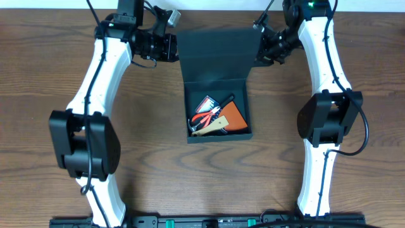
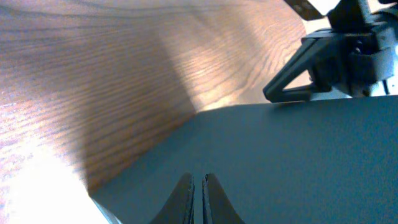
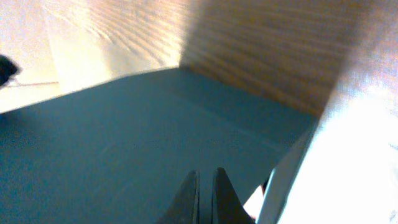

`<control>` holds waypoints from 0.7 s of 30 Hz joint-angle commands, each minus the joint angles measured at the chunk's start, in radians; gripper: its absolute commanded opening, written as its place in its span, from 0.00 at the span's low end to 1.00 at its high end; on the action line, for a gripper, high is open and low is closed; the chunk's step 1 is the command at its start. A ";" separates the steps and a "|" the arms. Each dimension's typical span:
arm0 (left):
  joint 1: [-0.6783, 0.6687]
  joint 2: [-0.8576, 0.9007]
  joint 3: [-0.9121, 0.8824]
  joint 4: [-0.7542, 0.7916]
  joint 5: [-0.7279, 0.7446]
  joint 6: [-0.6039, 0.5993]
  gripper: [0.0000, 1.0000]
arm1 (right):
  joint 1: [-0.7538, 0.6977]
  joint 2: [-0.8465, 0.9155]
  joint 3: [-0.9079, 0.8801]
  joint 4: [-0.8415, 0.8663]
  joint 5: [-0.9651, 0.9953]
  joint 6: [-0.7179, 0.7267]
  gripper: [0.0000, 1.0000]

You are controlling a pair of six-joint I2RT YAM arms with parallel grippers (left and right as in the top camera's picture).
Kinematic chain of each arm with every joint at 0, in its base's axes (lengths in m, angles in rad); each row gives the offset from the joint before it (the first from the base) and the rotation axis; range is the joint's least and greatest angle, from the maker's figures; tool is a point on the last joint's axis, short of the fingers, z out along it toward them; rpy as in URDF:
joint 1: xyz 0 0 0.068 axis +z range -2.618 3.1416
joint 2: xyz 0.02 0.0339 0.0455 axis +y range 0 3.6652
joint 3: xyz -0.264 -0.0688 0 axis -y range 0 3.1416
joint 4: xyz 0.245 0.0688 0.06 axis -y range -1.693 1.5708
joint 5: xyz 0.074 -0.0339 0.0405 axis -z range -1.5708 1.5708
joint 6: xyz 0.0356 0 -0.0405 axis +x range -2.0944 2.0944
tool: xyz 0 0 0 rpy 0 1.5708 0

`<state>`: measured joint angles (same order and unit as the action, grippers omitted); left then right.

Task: Pack container
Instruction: 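Swing the lid down over the tools with both grippers to close, then move both grippers over the closed lid's left and right edges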

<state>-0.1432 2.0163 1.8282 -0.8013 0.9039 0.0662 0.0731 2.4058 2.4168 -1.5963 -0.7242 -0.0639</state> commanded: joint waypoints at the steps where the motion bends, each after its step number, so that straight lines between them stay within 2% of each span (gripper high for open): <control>1: -0.006 -0.044 0.024 -0.038 -0.019 0.031 0.05 | 0.014 -0.039 0.043 -0.051 0.049 -0.049 0.01; 4: -0.013 -0.065 0.024 -0.090 -0.055 0.031 0.05 | 0.016 -0.039 0.049 -0.103 0.118 -0.073 0.01; 14: -0.029 -0.077 0.024 -0.290 -0.117 0.109 0.05 | 0.023 -0.104 0.049 -0.102 0.209 -0.033 0.01; 21: -0.029 -0.109 0.024 -0.402 -0.404 0.117 0.05 | 0.082 -0.184 0.049 -0.102 0.368 0.031 0.01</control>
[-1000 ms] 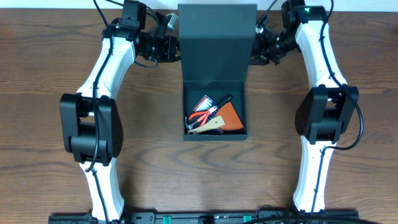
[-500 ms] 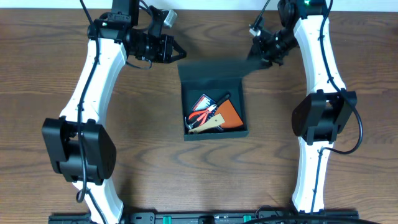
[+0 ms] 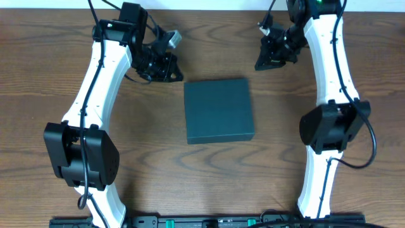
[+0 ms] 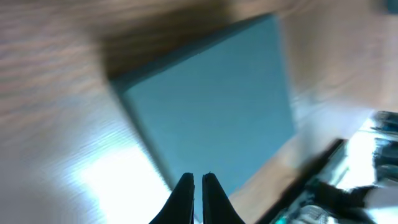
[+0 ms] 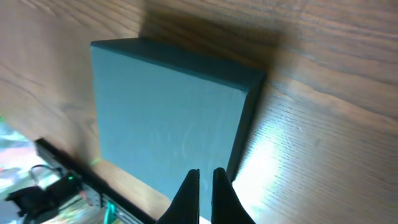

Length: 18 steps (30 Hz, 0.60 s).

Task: Pack container
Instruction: 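Move both grippers over the closed lid's left and right edges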

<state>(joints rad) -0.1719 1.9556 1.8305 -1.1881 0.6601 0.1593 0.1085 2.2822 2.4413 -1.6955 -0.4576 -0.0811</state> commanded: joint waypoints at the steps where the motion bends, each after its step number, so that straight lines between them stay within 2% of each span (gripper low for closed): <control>1: 0.000 -0.061 0.021 -0.019 -0.188 0.024 0.05 | 0.061 -0.070 0.025 -0.003 0.151 0.071 0.01; 4: 0.000 -0.117 0.021 -0.030 -0.293 0.013 0.05 | 0.119 -0.105 0.025 -0.002 0.290 0.118 0.01; 9: -0.016 -0.220 0.021 -0.039 -0.573 -0.050 0.05 | 0.229 -0.138 0.025 0.008 0.496 0.217 0.02; 11: -0.027 -0.250 0.021 -0.038 -0.639 -0.057 0.05 | 0.268 -0.137 0.018 0.010 0.573 0.251 0.02; 18: -0.057 -0.266 0.003 -0.038 -0.649 -0.094 0.05 | 0.338 -0.137 -0.099 0.066 0.600 0.312 0.02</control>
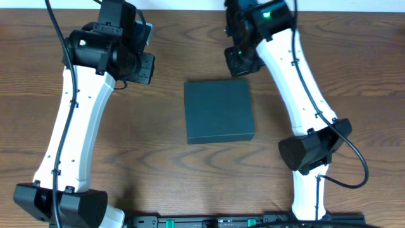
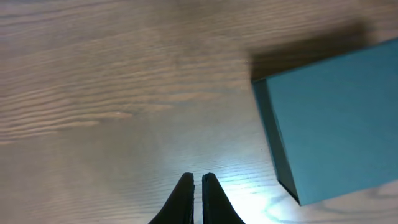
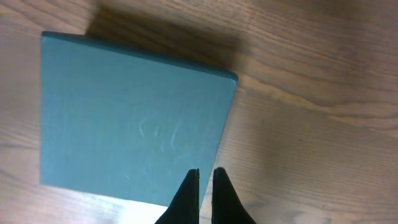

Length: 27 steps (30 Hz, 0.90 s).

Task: Pack container
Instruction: 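Move both grippers over the closed lid's left and right edges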

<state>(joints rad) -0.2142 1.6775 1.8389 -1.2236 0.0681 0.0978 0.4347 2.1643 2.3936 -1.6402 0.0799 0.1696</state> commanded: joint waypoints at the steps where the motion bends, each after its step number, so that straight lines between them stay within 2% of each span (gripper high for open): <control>1: -0.023 0.013 -0.013 -0.003 -0.057 -0.034 0.05 | 0.013 -0.019 -0.078 0.022 0.063 0.068 0.01; 6: -0.082 0.013 -0.044 -0.003 -0.058 -0.067 0.05 | 0.018 -0.019 -0.192 0.053 0.062 0.089 0.02; 14: -0.161 0.011 -0.048 -0.002 -0.054 -0.103 0.06 | 0.032 -0.060 -0.214 0.061 0.019 0.092 0.02; 22: -0.228 0.006 -0.050 0.003 -0.048 -0.103 0.06 | 0.011 -0.254 -0.314 0.119 0.034 0.093 0.02; 27: -0.237 0.006 -0.072 0.052 0.039 -0.103 0.06 | -0.003 -0.432 -0.501 0.217 0.047 0.106 0.02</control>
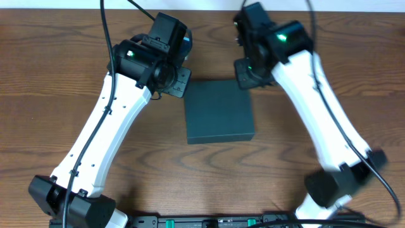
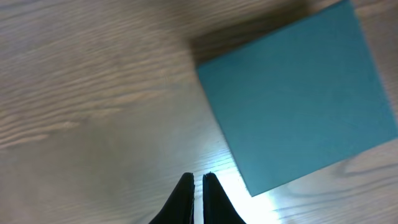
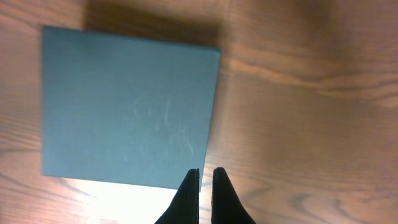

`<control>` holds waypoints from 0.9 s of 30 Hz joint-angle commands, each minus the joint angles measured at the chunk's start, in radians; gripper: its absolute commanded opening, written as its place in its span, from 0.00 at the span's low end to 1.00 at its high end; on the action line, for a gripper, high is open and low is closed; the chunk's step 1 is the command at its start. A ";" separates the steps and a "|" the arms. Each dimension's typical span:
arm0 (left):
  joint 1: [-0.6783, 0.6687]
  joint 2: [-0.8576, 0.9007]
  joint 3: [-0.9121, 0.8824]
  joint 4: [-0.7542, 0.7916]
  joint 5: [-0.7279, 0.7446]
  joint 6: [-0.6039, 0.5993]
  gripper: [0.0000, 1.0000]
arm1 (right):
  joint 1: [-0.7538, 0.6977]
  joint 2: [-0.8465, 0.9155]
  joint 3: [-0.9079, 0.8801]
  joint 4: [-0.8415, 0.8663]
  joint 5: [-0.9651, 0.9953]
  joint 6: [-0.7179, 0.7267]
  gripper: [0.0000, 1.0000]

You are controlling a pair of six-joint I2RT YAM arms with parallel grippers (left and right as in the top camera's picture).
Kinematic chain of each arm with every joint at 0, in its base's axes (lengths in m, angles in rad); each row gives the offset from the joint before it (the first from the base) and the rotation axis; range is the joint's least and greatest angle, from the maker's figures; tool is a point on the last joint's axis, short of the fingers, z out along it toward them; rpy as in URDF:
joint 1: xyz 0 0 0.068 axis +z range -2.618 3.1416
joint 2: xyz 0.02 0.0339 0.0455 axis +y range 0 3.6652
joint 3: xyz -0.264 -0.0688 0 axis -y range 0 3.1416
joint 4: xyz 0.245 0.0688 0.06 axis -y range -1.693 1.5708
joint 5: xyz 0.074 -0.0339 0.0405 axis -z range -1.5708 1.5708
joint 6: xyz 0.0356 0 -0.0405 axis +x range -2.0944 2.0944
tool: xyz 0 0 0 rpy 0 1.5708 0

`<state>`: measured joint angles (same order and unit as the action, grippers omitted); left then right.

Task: Pack container
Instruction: 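Move both grippers over the closed lid's left and right edges, then press down on the closed lid with both grippers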

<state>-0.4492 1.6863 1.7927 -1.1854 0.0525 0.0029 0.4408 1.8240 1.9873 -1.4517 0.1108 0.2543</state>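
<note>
A dark teal box [image 1: 219, 111] lies on the wooden table with its lid down, its contents hidden. It also shows in the left wrist view [image 2: 292, 93] and the right wrist view [image 3: 127, 106]. My left gripper [image 2: 198, 175] is shut and empty, high above the table off the box's far left corner. My right gripper [image 3: 206, 170] is shut and empty, high over the box's far right corner. In the overhead view the left wrist [image 1: 168, 66] and right wrist [image 1: 253, 60] flank the box's far edge.
Bare wooden table [image 1: 63, 76] surrounds the box on all sides. A black rail [image 1: 209, 221] runs along the near edge where both arm bases stand.
Both arms have risen and drawn inward toward the box's far corners. The box lies as before, lid down. Both grippers remain shut.
At first the box stood open with tools and cards inside, both shut grippers at its raised lid. Then the lid was down and the grippers stood off its far corners. After that both arms were raised, and now they hover higher by the box.
</note>
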 commanded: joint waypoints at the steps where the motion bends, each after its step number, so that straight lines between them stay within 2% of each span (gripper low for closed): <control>1: -0.002 -0.003 -0.036 0.026 0.061 -0.009 0.06 | -0.010 -0.121 -0.140 0.054 0.016 0.023 0.01; 6: -0.002 -0.003 -0.122 0.101 0.065 -0.008 0.06 | -0.008 -0.273 -0.428 0.245 -0.031 0.044 0.01; 10: -0.002 -0.003 -0.192 0.155 0.080 -0.008 0.06 | -0.008 -0.307 -0.587 0.377 -0.090 0.037 0.01; 17: -0.002 -0.003 -0.301 0.225 0.087 -0.008 0.06 | -0.007 -0.282 -0.690 0.431 -0.093 0.036 0.01; 27: -0.012 0.031 -0.318 0.261 0.089 0.000 0.06 | -0.007 -0.264 -0.749 0.499 -0.101 0.029 0.01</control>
<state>-0.4522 1.6890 1.4792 -0.9253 0.1318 -0.0002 0.4408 1.5410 1.2739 -0.9646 0.0208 0.2783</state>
